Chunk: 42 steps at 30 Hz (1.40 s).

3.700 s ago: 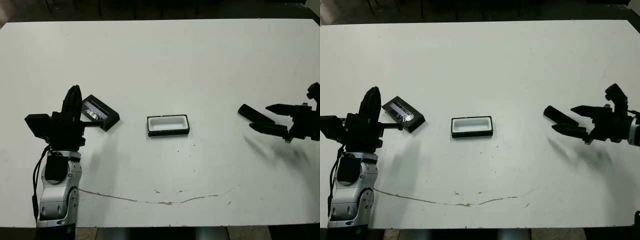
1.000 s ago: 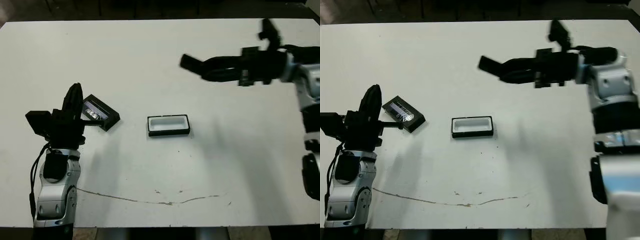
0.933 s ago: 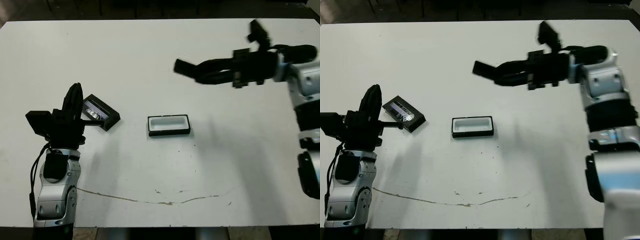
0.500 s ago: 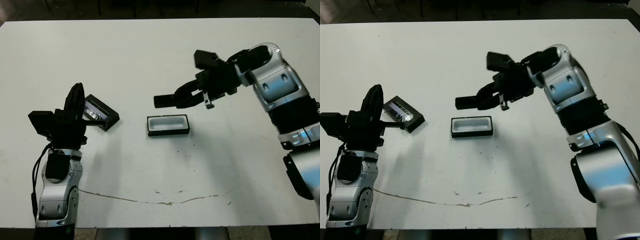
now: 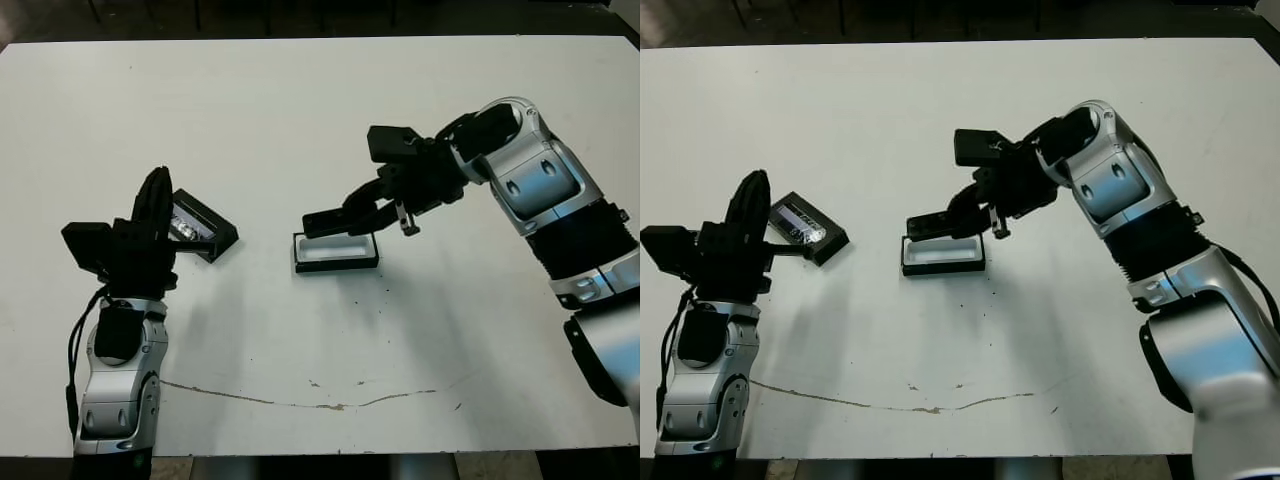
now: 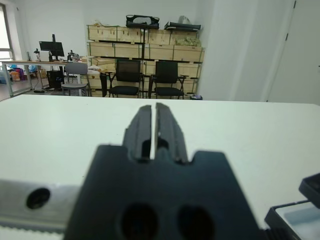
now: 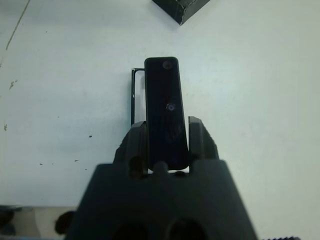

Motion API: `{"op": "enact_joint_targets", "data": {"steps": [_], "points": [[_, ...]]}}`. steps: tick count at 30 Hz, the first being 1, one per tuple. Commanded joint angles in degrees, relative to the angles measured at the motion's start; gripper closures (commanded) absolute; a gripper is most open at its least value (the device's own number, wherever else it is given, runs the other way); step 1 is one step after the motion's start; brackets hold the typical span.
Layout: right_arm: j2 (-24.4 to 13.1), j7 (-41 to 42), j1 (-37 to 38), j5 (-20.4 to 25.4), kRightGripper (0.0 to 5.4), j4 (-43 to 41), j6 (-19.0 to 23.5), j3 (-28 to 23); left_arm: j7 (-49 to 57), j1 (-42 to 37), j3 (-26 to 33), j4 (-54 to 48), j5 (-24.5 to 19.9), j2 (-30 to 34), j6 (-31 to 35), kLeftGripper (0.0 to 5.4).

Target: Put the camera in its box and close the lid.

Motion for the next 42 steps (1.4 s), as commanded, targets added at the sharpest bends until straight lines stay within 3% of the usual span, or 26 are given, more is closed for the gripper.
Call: {"op": "enact_joint_targets", "data": {"steps": [1, 24, 29, 42], "points": [[0.07, -0.67, 0.69, -1.14, 4.7, 0.1, 0.16, 0.93, 0.39, 1.01, -0.03, 0.08, 0.75, 0.29, 0.67, 5.4], [0.76, -0.89, 3.17, -3.98, 4.7, 0.97, -0.99, 3.39, 0.95, 2.33, 0.26, -1.99, 1.52, 0.54, 1.6, 5.4], [1.19, -0.96, 3.8, -4.61, 4.7, 1.11, -3.07, 4.25, 0.84, 2.31, 0.2, -1.92, 1.07, 0.43, 1.83, 5.4], [4.24, -2.74, 3.49, -8.85, 4.71, -1.13, 1.14, 7.79, 1.42, 2.93, -0.24, -1.66, 2.08, -0.38, 0.99, 5.4]]}}
